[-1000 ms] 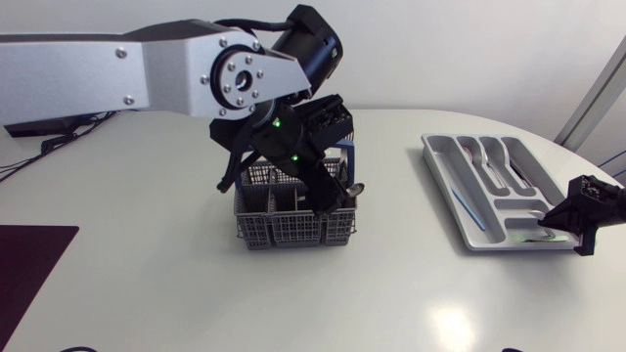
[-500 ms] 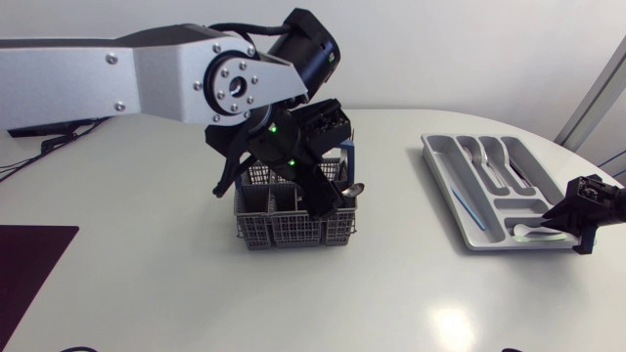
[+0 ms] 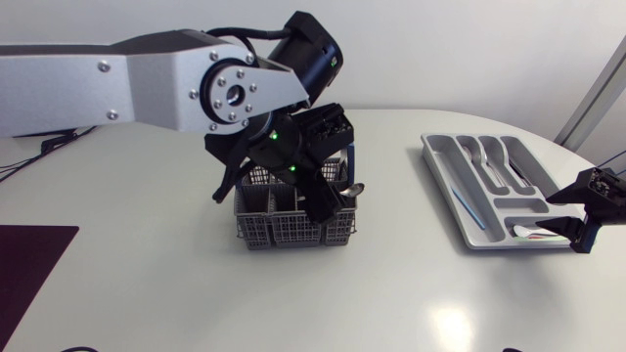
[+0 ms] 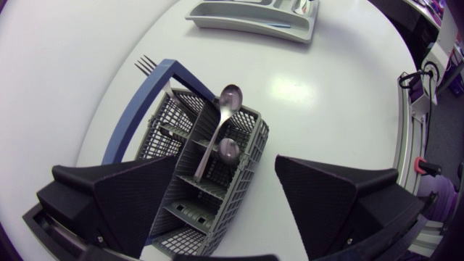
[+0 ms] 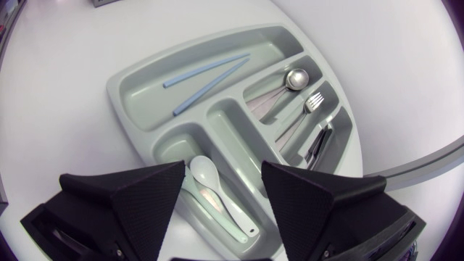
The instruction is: Unload the cutlery basket into the drawer organizer.
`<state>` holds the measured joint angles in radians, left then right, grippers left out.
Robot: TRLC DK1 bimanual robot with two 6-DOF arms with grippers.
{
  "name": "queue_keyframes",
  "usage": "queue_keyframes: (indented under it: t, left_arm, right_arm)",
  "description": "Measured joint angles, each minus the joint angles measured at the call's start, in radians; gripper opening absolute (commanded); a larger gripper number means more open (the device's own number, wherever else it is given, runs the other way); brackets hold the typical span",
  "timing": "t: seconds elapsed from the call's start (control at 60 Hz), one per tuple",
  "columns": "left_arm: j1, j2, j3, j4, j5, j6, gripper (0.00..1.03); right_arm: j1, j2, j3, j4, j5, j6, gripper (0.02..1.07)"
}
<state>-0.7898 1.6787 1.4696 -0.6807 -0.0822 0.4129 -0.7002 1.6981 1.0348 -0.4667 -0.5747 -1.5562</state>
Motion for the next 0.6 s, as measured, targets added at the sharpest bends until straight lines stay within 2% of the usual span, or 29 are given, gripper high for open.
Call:
queue_keyframes:
  t: [0.25,0.383,0.6]
  left_arm:
    - [-0.084,0.062,0.044,0.000,-0.158,-0.041,0.91]
    - [-0.109,0.144,0.142,-0.084,-0.183,-0.110,0.87]
    - [-0.115,0.215,0.226,-0.117,-0.269,-0.204,0.85]
  right_arm:
    - [0.098,-0.261,-0.235,0.004,-0.029,0.115,0.83]
    - [0.158,-0.389,-0.317,0.005,-0.031,0.175,0.83]
    - [0.224,-0.530,-0.391,0.008,-0.031,0.254,0.83]
